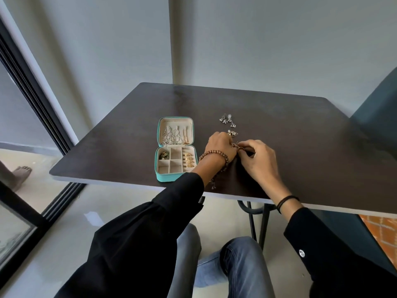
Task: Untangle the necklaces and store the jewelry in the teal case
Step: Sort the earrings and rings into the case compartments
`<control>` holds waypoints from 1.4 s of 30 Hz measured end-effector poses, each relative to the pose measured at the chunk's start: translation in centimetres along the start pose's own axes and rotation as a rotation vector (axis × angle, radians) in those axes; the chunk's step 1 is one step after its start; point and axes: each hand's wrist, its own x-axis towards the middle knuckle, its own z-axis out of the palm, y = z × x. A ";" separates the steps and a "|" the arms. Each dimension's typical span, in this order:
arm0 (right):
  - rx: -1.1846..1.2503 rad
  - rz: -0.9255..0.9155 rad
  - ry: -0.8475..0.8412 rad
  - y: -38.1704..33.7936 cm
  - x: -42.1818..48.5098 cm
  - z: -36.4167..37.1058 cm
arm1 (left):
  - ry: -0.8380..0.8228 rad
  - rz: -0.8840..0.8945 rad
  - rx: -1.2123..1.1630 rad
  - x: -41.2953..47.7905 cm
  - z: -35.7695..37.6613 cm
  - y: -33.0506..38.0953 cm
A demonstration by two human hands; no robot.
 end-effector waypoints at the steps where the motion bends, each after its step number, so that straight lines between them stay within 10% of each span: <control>1: 0.001 -0.003 0.004 0.0 0.0 0.0 | 0.000 0.008 0.007 0.0 0.0 0.0; 16: -0.059 -0.032 -0.004 -0.1 -0.3 0.2 | 0.146 0.018 0.101 -1.7 0.6 0.8; 42: -0.226 -0.123 0.043 -0.6 -1.0 0.2 | 0.168 -0.097 -0.401 -3.0 1.0 -0.6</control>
